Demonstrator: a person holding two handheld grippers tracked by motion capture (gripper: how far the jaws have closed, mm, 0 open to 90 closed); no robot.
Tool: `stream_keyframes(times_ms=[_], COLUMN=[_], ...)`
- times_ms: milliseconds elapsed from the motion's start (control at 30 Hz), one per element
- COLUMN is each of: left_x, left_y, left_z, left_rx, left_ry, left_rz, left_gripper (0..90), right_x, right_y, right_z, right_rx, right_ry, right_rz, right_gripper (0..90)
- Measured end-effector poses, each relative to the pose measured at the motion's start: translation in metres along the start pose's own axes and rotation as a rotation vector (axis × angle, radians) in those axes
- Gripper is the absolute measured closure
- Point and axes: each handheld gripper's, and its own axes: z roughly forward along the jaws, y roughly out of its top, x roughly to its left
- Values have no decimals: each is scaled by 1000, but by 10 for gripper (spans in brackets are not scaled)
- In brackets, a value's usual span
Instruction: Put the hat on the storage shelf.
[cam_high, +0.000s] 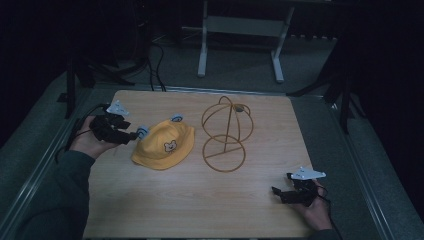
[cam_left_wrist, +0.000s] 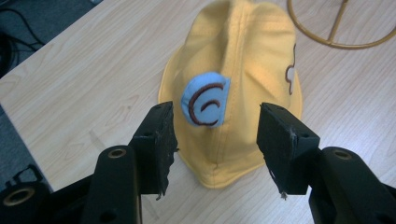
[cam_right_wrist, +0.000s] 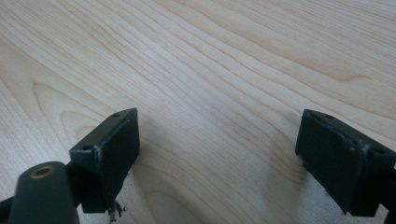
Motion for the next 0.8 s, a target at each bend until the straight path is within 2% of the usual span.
stream_keyframes(times_ms=[100,267,433,633,800], left_x=[2,5,9,14,17], left_y=[4,8,11,13,17], left_z=[1,3,2,2,3], left_rx=[-13,-5,-1,13,12], left_ry=[3,-9,-17,-7,-30], left_rz=[13,25,22,17,19], left_gripper=[464,464,468,470,499], right_x=[0,0,0,0,0], right_y=[0,0,0,0,0], right_z=[0,0,0,0,0], right_rx=[0,0,0,0,-1], right_ry=[2,2,2,1,1], right_rz=[-1,-2,-2,0,1], right_gripper=[138,138,138,140,142])
